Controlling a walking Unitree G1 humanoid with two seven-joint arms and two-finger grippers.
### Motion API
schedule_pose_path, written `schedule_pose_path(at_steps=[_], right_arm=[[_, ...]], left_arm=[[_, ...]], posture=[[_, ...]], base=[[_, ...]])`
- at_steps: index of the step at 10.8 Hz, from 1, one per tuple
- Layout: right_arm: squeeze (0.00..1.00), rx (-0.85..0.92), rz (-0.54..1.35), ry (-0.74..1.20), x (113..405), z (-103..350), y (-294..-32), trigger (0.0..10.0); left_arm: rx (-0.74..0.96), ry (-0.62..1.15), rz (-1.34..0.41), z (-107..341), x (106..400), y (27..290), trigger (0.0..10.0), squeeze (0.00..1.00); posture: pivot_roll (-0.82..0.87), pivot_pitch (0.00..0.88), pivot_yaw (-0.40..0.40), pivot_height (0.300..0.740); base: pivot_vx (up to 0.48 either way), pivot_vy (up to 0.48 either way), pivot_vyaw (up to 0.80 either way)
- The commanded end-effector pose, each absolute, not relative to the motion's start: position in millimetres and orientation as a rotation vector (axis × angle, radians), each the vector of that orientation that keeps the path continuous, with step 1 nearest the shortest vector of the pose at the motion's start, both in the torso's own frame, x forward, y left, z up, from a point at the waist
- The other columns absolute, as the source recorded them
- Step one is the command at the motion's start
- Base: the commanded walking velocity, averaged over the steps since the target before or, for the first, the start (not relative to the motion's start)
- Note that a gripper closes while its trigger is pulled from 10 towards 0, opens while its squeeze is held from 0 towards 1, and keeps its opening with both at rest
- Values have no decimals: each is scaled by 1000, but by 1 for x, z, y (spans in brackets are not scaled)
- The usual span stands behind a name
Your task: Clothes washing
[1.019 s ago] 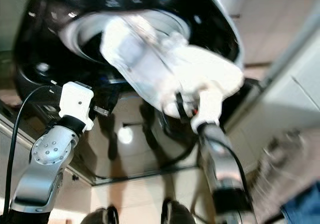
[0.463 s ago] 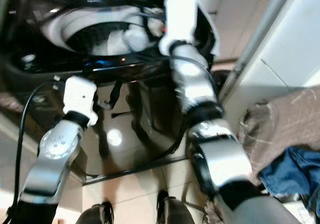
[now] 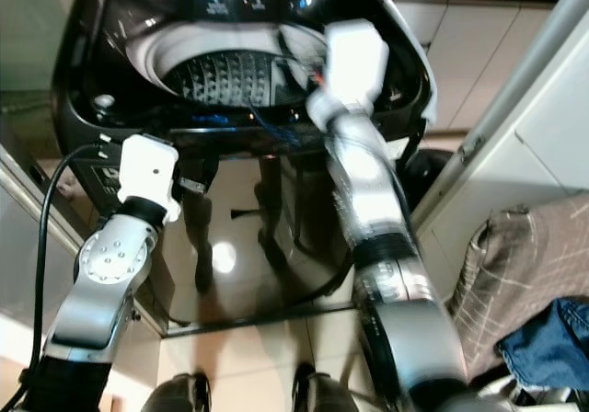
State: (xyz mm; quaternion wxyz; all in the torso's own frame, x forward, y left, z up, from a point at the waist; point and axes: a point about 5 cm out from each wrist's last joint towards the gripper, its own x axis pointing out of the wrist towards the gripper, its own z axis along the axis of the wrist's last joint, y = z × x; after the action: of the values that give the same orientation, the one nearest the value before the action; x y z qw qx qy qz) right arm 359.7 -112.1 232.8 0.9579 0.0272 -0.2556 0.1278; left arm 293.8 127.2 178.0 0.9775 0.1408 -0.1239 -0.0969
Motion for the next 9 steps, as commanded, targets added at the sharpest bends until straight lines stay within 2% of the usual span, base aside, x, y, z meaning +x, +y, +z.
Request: schedule_pose_path(at_steps=[1, 2, 4, 6, 8, 9], right_arm=[[0, 52, 213, -547, 349, 235, -125, 10000], [0, 40, 190, -534, 339, 225, -132, 10000], [0, 10, 166, -361, 306, 167, -159, 10000], [0, 101, 172, -14, 296, 90, -171, 10000], [0, 124, 209, 45, 305, 83, -160, 10000], [0, 116, 241, 40, 309, 87, -153, 10000]], left_arm=[[312, -261, -195, 180, 297, 126, 10000, 0], [312, -263, -200, 181, 297, 126, 10000, 0], [298, -252, -160, 179, 296, 129, 10000, 0], [174, -107, 31, 151, 292, 148, 10000, 0], [203, -70, 87, 140, 289, 154, 10000, 0], [214, -74, 101, 141, 289, 155, 10000, 0]], posture=[[-74, 6, -25, 740], [-77, 1, -22, 740], [-72, 0, -23, 740], [-66, 0, -23, 740], [-43, 0, -27, 740], [-39, 0, -31, 740]], base=[[0, 0, 0], [0, 0, 0], [0, 0, 0], [0, 0, 0], [0, 0, 0], [-319, 0, 0]])
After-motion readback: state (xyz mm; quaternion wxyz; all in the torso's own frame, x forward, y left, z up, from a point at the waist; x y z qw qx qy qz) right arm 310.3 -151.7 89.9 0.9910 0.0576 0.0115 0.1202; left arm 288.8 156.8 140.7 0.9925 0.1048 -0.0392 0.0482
